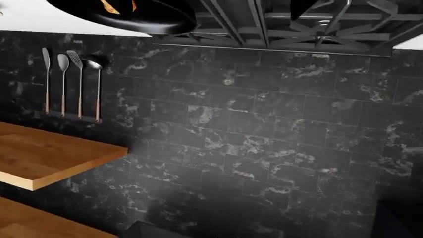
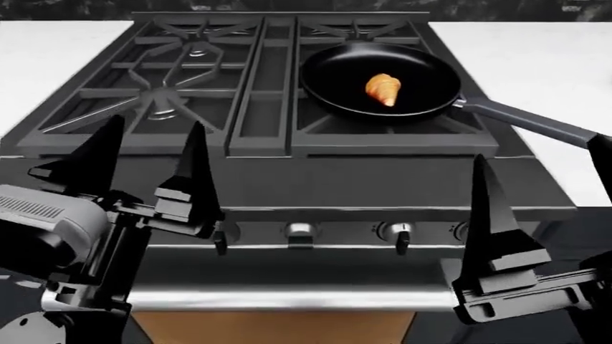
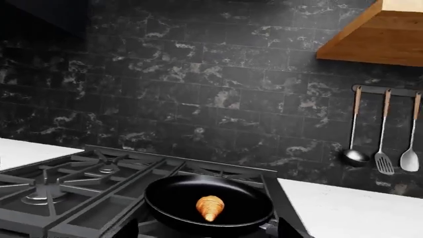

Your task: Pick the croissant and place it on the pan. Then turn on the stove to warm the croissant.

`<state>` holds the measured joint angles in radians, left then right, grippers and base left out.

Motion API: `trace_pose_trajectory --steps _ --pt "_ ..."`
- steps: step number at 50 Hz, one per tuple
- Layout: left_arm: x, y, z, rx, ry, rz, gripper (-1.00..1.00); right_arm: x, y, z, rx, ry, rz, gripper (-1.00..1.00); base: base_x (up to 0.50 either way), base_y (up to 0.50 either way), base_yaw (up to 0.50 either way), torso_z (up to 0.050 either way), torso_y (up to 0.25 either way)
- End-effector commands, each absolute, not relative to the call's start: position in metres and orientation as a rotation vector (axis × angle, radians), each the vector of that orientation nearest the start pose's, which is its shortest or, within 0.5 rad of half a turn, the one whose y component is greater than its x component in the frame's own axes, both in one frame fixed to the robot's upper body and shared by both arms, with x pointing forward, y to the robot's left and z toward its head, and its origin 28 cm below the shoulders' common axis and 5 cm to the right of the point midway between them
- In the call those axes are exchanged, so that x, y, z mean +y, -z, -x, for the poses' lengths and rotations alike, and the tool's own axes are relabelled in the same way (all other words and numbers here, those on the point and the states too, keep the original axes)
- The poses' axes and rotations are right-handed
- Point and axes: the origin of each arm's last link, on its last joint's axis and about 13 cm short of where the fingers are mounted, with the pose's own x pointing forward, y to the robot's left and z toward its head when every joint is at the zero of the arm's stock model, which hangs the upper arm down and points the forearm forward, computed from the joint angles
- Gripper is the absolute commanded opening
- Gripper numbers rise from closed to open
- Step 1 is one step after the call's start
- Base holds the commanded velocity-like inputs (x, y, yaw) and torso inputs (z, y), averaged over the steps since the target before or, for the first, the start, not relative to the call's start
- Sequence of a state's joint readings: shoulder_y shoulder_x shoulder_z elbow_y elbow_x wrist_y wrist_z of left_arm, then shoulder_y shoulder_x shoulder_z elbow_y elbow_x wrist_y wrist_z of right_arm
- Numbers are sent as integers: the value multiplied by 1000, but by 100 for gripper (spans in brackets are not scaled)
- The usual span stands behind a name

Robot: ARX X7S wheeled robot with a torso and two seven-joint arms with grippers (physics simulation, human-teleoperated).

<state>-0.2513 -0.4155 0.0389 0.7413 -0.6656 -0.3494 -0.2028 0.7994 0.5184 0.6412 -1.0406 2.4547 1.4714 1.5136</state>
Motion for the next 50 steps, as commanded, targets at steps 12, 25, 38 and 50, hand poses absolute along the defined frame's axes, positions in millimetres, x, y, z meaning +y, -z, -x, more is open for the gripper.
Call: trace_pose_trajectory --steps 12,25,38,50 --pt "232 -179 -203 -505 214 199 100 -138 -235 -97 -318 -49 99 100 0 0 0 -50 0" --pt "230 -171 -202 -479 196 208 100 -142 -230 -90 -298 -33 59 100 0 0 0 -50 0" --pt "230 -166 -205 -468 181 208 100 -140 -227 -90 -279 -40 38 100 0 0 0 -50 0" --pt "230 -165 -205 -474 171 205 100 -138 -225 -89 -263 -40 18 100 0 0 0 -50 0"
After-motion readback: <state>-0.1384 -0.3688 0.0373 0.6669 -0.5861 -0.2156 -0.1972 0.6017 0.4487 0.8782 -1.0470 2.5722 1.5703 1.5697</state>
